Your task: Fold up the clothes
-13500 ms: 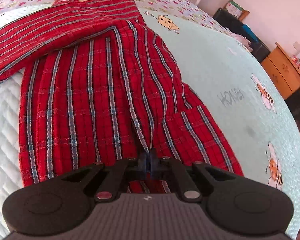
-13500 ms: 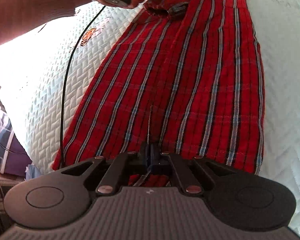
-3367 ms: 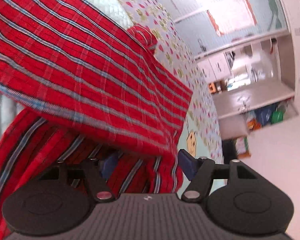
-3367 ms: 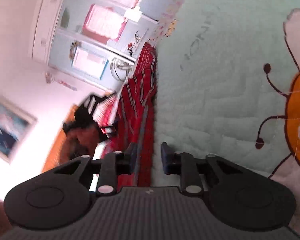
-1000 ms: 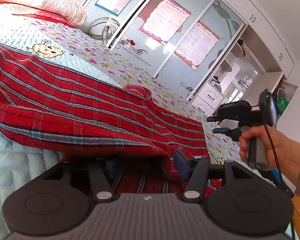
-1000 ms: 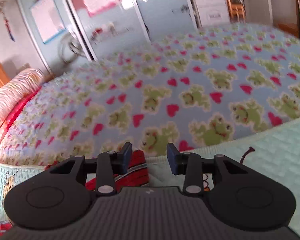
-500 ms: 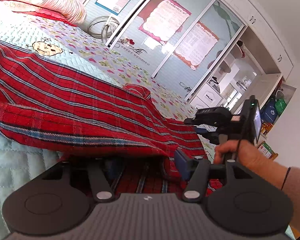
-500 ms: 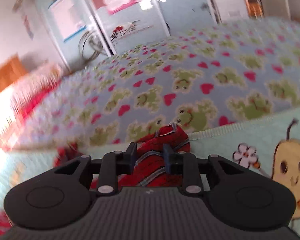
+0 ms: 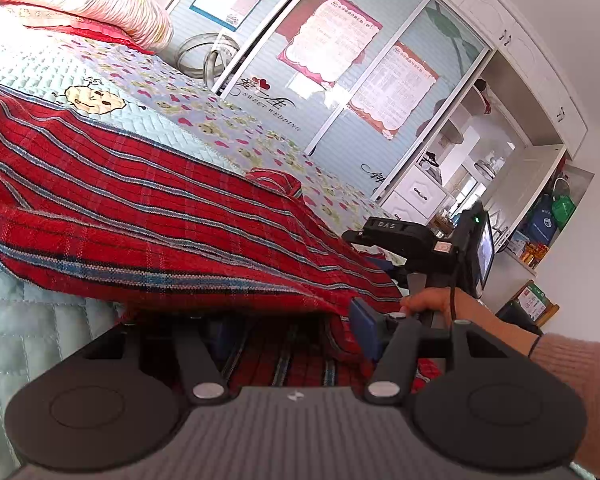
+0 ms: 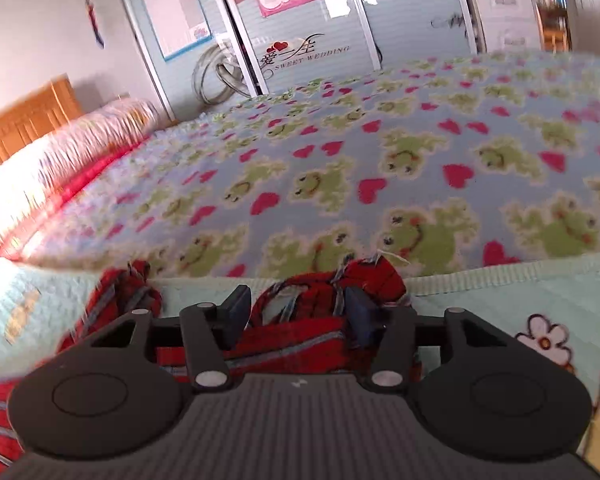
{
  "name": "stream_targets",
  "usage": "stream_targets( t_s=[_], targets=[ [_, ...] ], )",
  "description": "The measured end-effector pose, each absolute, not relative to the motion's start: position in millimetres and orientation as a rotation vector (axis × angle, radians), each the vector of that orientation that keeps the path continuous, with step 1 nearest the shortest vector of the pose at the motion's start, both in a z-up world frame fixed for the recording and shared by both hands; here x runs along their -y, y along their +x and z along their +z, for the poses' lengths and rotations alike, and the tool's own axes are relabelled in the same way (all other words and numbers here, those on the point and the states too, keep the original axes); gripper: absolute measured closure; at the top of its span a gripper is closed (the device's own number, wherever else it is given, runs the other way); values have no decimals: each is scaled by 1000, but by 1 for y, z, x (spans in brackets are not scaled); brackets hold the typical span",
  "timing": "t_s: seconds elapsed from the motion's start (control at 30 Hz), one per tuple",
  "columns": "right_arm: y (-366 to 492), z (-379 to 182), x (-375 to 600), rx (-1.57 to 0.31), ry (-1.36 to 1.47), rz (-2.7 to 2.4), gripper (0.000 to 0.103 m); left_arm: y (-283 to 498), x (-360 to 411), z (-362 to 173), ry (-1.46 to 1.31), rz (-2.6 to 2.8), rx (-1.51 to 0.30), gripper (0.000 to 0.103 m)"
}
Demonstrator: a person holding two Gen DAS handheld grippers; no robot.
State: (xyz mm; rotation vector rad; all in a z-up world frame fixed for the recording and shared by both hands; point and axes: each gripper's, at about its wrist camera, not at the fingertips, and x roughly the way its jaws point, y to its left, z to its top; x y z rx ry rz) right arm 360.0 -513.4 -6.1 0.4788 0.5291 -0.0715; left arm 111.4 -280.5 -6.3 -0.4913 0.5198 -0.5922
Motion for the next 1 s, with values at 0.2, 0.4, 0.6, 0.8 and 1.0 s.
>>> stream_targets(
  t_s=[0.2,0.4,0.6,0.8,1.0],
  targets=[
    [342,-31,567,-414,904,-44,84,111,280,-6,-494,-592,-518,41],
    [292,-5,570,-228,1056,74,62,110,281,-6,-486,-587,-519,41],
    [291,-29,570,-375,1087,117,62,108,282,-6,-479,-582,-514,41],
    [326,-43,552,-483,962,57,103,106,283,-6,-471,-579,-513,40],
    [297,-21,536,-371,898,54,72,106,284,-4,-467,-574,-515,40]
  ],
)
